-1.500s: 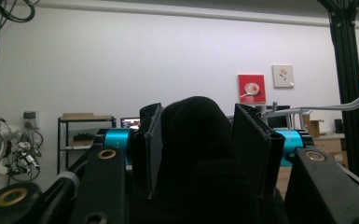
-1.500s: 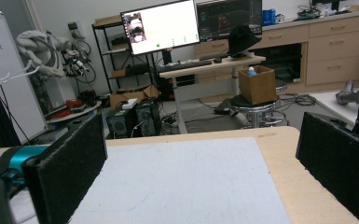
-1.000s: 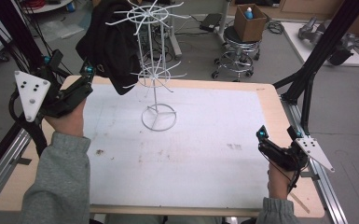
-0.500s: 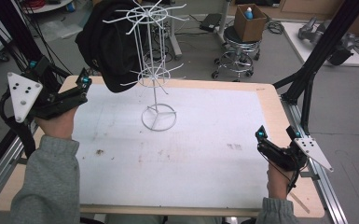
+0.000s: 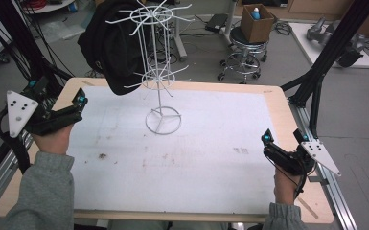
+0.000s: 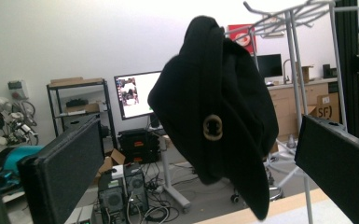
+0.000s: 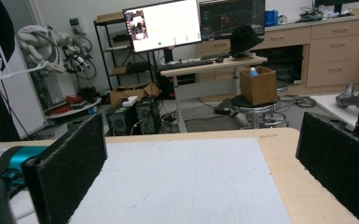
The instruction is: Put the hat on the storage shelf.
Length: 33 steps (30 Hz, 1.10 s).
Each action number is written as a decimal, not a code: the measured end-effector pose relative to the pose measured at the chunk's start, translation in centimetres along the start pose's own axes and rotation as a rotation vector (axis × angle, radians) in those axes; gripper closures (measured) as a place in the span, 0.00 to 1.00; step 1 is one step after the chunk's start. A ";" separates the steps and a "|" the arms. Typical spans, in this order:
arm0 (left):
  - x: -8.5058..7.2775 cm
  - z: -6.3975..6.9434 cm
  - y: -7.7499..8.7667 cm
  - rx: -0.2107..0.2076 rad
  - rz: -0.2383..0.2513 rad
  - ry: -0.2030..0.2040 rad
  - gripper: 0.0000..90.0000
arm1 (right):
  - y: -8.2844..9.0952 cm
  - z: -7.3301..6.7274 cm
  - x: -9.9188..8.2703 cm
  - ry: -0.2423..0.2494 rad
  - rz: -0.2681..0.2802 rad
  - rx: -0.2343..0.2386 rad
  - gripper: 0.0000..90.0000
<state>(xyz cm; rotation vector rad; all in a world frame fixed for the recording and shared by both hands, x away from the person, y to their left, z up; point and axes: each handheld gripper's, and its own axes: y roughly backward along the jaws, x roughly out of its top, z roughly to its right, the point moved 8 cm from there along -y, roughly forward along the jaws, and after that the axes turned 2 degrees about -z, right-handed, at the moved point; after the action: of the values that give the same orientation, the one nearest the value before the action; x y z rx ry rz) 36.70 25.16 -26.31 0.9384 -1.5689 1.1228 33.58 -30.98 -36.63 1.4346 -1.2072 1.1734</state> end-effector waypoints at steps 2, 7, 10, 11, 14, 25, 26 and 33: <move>-0.5 0.0 0.4 -0.011 -0.007 0.023 0.02 | 0.0 0.0 -0.1 0.001 -0.005 0.001 0.01; -1.4 0.1 1.8 -0.033 -0.012 0.006 0.02 | -0.1 0.0 -0.1 0.004 -0.006 -0.001 0.01; -2.0 0.1 2.2 -0.043 -0.014 0.013 0.02 | -0.1 -0.2 -0.2 -0.002 -0.011 0.000 0.01; -2.2 0.2 2.2 -0.048 -0.018 0.012 0.02 | -0.1 -0.2 -0.2 0.000 -0.012 -0.001 0.01; -2.9 0.3 2.3 -0.052 -0.030 0.000 0.02 | -0.1 -0.2 -0.2 0.010 -0.008 -0.001 0.01; -5.7 -1.2 3.7 -0.054 -0.070 0.045 0.02 | -0.4 0.1 -0.4 0.006 -0.018 -0.006 0.01; -5.8 -1.5 3.9 -0.047 -0.062 0.052 0.02 | -0.4 0.1 -0.4 0.006 -0.017 -0.008 0.01; -7.2 -2.4 4.8 -0.021 -0.098 0.064 0.02 | -0.4 -0.1 -0.6 0.005 -0.028 -0.008 0.01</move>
<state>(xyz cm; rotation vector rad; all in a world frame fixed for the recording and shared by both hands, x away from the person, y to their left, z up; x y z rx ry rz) 34.66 29.21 -34.08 0.9462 -1.4652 1.0555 33.95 -30.73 -37.20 1.4374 -1.1833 1.1517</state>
